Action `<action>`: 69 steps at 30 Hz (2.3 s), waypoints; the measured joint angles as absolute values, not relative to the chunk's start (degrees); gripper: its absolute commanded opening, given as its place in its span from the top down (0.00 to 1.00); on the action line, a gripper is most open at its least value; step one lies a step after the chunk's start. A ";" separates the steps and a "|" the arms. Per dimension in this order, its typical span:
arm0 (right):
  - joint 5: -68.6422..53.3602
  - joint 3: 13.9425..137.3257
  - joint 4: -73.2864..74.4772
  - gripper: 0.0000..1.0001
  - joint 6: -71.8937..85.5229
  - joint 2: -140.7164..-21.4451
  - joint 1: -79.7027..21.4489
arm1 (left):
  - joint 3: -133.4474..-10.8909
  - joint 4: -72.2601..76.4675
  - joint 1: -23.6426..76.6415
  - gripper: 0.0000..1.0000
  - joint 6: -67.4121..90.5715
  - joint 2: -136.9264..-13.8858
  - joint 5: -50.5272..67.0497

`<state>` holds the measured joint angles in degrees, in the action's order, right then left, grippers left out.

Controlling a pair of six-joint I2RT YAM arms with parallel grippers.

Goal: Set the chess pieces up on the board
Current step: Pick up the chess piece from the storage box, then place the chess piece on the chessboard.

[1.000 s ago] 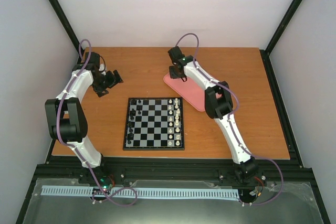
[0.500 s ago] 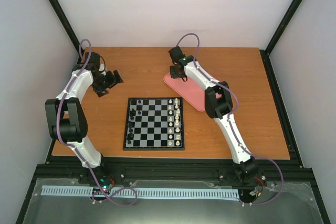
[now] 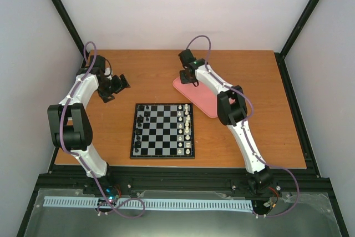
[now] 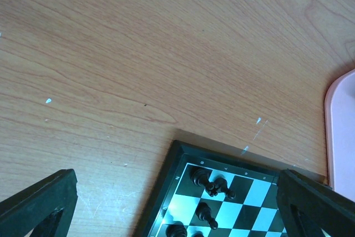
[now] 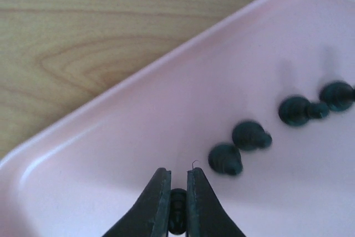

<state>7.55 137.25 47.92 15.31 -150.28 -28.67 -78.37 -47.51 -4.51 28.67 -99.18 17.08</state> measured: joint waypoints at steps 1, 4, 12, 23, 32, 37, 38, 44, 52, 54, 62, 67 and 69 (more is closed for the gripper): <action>7.46 135.57 47.88 0.97 14.98 -149.08 -28.80 | -78.37 -47.51 -4.51 0.00 28.67 -99.18 17.08; 7.22 130.63 48.01 0.97 14.11 -144.24 -29.43 | -78.37 -47.51 -4.51 0.00 28.64 -99.18 17.06; 5.50 115.94 47.31 0.97 13.04 -123.50 -37.54 | -77.91 -47.46 -4.51 0.00 28.62 -99.18 16.69; 0.58 101.49 42.74 0.97 16.71 -115.55 -57.74 | -77.87 -47.44 -4.51 0.00 28.60 -99.18 16.01; -0.36 101.30 40.16 0.97 17.37 -118.93 -58.98 | -77.71 -47.42 -4.51 0.00 28.56 -99.15 15.35; -0.78 102.69 39.77 0.97 17.12 -122.61 -59.96 | -77.41 -47.46 -4.51 0.00 28.38 -99.15 14.48; -0.78 102.89 39.75 0.97 17.12 -123.31 -60.18 | -77.41 -47.44 -4.51 0.00 28.27 -99.15 14.28; -0.93 103.50 39.86 0.97 16.93 -125.97 -60.64 | -77.41 -47.48 -4.51 0.00 28.21 -99.15 13.45; -0.93 105.75 39.97 0.97 16.73 -128.01 -60.64 | -77.41 -47.51 -4.51 0.00 28.21 -99.15 13.26; -0.93 106.39 39.99 0.96 16.71 -128.66 -60.64 | -77.41 -47.53 -4.51 0.00 28.21 -99.15 13.26; -0.75 106.98 40.07 0.96 16.69 -130.65 -60.64 | -77.41 -47.55 -4.51 0.00 28.18 -99.15 13.28; -0.49 107.22 40.05 0.96 16.71 -130.89 -60.64 | -77.41 -47.55 -4.51 0.00 28.16 -99.15 13.28; -0.23 107.22 40.05 0.96 16.71 -130.89 -60.64 | -77.41 -47.55 -4.51 0.00 28.16 -99.15 13.28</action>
